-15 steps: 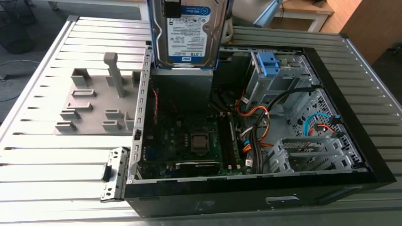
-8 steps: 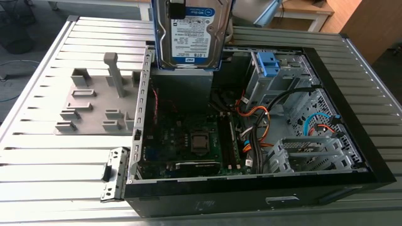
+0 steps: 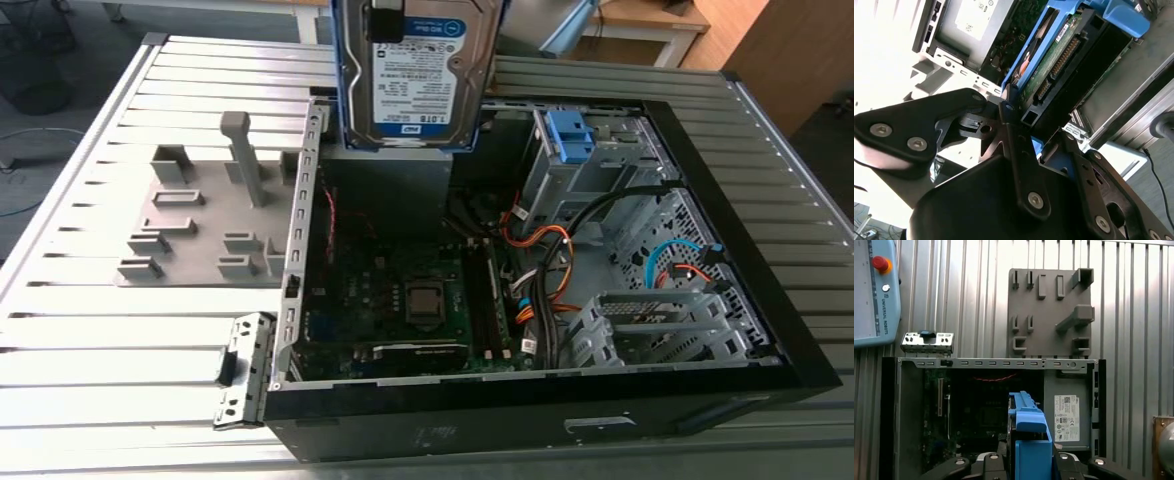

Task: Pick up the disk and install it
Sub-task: 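Pick up the disk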

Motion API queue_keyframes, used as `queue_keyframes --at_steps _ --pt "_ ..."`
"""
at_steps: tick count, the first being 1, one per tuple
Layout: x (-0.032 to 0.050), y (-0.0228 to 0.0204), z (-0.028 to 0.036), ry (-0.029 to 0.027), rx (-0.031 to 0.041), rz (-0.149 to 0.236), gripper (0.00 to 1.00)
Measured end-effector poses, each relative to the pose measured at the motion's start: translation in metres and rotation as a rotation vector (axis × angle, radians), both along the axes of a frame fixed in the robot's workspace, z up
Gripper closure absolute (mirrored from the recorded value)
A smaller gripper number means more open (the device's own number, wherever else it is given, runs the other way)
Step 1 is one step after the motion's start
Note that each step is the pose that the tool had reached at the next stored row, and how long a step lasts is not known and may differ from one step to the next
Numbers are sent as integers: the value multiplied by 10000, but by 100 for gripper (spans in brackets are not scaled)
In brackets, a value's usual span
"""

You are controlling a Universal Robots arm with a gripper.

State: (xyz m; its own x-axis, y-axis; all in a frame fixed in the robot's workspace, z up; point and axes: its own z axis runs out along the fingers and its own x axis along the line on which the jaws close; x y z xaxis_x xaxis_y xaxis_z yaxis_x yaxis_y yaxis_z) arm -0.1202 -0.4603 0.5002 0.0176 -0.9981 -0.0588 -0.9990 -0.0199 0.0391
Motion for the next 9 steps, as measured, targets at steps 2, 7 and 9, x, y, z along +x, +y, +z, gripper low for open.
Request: queue_keyframes --at_steps 2,7,9 --pt "12 -3 -1 0 0 0 64" --pt "43 -9 -4 -1 2 0 64" --pt "53 -9 -4 -1 1 0 64"
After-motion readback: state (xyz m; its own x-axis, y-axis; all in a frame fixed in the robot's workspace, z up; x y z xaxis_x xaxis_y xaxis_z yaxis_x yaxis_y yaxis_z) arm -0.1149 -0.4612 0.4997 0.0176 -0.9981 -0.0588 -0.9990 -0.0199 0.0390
